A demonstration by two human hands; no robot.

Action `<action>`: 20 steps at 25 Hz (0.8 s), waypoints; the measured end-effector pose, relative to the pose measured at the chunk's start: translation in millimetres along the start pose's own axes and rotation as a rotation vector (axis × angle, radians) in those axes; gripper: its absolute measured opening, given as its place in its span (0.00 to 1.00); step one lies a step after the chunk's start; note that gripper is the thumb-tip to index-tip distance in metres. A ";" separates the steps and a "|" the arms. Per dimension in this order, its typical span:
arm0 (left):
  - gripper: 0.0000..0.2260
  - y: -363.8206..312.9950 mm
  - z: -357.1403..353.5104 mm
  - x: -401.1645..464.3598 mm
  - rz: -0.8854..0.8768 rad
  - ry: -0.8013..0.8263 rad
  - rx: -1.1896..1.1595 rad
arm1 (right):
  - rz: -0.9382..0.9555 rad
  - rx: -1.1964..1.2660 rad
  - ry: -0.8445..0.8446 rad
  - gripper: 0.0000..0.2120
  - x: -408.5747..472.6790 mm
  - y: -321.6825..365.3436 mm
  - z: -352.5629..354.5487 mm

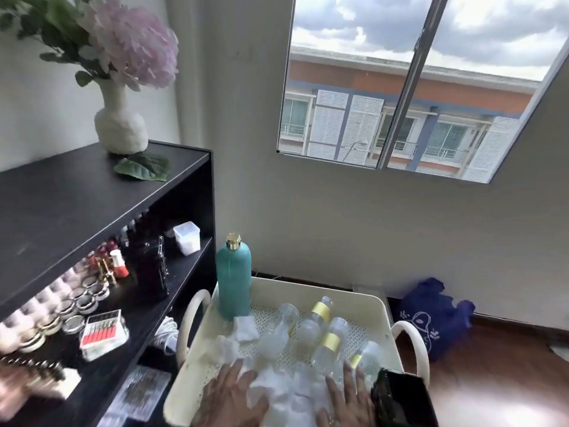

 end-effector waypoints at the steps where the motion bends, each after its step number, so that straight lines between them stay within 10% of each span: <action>1: 0.27 9.1 -10.9 -1.9 0.079 0.121 -0.072 | -0.037 -0.040 0.004 0.23 -10.2 -11.5 -4.2; 10: 0.29 25.3 -19.4 -3.5 0.120 0.040 -0.107 | -0.292 -0.230 0.561 0.28 -33.3 -31.2 -30.3; 20: 0.16 30.4 10.4 4.8 0.165 -0.159 -0.423 | -0.195 -0.085 0.292 0.21 15.4 -6.2 -24.0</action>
Point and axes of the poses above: each hand's wrist, its own x-axis towards the middle knuckle, its own z-axis out of the back of the hand, y = z × x, the point moved 7 cm from there along x, towards the middle knuckle, and after that the axes turned 14 degrees about -y, right-handed, at the moved point
